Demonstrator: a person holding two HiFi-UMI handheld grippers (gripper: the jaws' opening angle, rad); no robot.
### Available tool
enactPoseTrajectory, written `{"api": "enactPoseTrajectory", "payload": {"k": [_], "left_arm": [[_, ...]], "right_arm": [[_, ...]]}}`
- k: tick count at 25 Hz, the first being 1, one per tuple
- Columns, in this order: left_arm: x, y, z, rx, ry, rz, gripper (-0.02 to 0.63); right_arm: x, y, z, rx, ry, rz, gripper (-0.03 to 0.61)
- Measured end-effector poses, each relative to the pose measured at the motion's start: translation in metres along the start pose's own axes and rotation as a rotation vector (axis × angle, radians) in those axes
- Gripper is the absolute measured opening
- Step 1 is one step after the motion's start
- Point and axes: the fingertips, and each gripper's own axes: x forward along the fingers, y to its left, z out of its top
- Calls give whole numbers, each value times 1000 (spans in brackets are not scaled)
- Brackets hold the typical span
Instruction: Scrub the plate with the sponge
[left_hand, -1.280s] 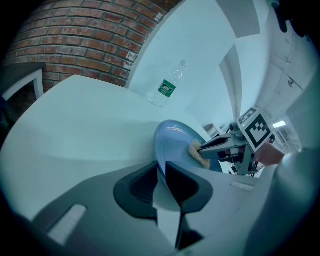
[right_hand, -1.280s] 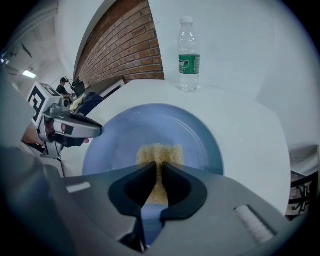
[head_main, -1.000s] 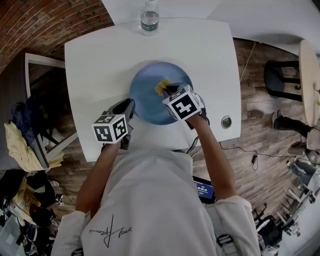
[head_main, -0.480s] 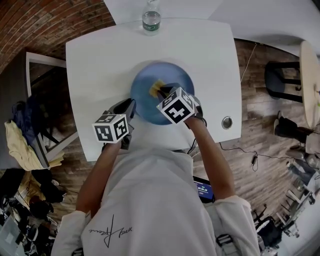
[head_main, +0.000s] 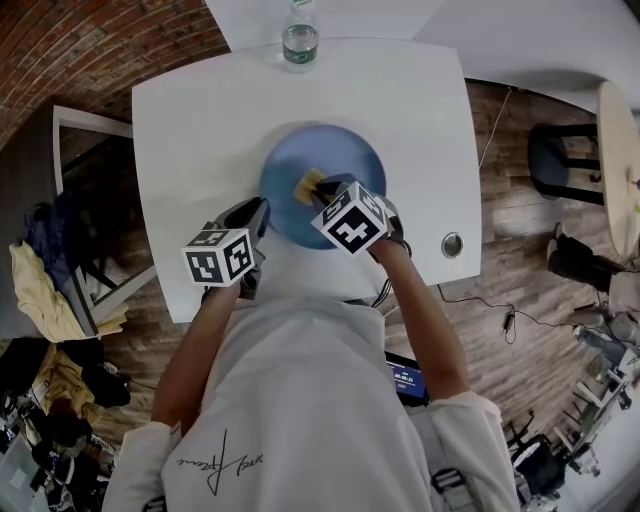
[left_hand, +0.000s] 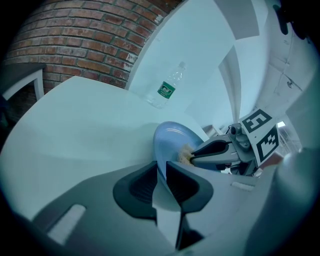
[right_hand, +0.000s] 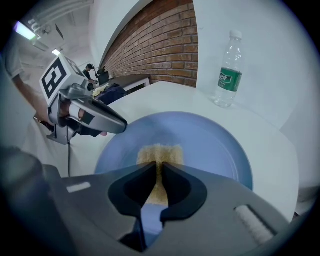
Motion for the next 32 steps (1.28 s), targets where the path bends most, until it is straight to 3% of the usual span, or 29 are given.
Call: {"api": "enactPoseTrajectory", "payload": {"k": [15,32], "left_arm": [[-15,1,1,-21,-42,5,64],[-55,-13,16,-36,-177,-54,38]], "right_arm": [[-3,25,-14,7,-1,32,44],[-35,30,-15,131,-117,33,40]]}}
